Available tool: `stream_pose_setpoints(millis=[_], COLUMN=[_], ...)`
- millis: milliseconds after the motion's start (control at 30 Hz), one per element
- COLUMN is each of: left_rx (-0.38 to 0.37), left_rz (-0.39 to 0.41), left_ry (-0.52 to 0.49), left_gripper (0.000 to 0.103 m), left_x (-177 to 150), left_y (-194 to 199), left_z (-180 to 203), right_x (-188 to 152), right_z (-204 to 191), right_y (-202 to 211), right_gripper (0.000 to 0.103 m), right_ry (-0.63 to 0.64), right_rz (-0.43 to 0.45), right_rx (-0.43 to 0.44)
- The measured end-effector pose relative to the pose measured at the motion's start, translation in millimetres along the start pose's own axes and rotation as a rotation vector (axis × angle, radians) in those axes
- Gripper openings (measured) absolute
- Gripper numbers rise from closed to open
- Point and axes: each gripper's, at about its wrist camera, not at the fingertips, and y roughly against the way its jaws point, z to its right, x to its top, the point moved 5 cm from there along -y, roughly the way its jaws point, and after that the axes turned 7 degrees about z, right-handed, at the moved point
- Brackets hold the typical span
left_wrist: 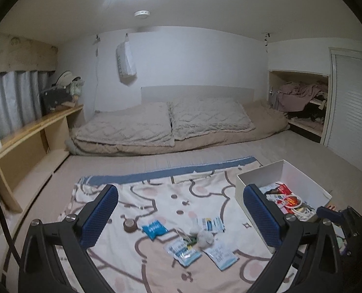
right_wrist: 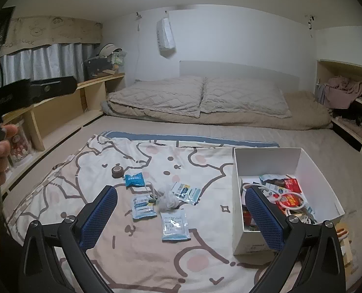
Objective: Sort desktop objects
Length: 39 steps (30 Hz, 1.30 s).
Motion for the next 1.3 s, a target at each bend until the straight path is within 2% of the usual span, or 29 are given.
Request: stream_pose_setpoints(millis=[167, 333, 567, 633, 667, 733, 800, 900, 1100, 1267, 1300], left_rx=[-0.007, -0.003, 0.024, 0.030, 0.035, 0.040, 0.050, 0.056, 0.070, 0.058, 0.051], left_rz=[0.017, 0.002, -0.074, -0.084, -0.088, -0.094, -0.101, -0.108, -0.133, -0.152, -0.166], left_ry=[0.009, 0.029, 0.055, 0.063, 0.065, 0.069, 0.081, 0.105, 0.107, 0.089, 0.093], left_gripper=[0.103, 0.103, 0.103, 0.103, 0.103, 0.103, 0.103, 0.103, 0.103, 0.102, 0.098], left_x=[5, -5, -32, -37, -39, -41, -44, -46, -53, -61, -64], left_y=[-19, -39, -61, -63, -63, -64, -64, -64, -65, -70, -73], left_z=[-10, -23, -44, -49, -52, -58, -65, -73, -82, -85, -85], right_x=[-4, -12, -25, -32, -35, -43, -53, -68, -97, -121, -123], right_z=[4, 7, -4, -11, -15, -22, -32, -42, -58, -65, -64], right_y=[-13, -29, -58, -69, -75, -88, -104, -129, -177, -211, -217], right_gripper=[0.103, 0.103, 0.103, 0.096, 0.088, 0.078, 0.060, 0.040, 0.020, 0.009, 0.008], right_ry=[-0.024, -0.020, -0.003, 0.003, 0.004, 0.001, -0.003, -0.024, -0.051, -0.072, -0.074], right_rz=[-0.017, -0.024, -0.074, -0.104, -0.118, -0.152, -0.194, -0.264, -0.371, -0.454, -0.462], right_rx=[-0.001, -0.010, 0.023, 0.044, 0.056, 0.086, 0.130, 0.176, 0.214, 0.228, 0.223])
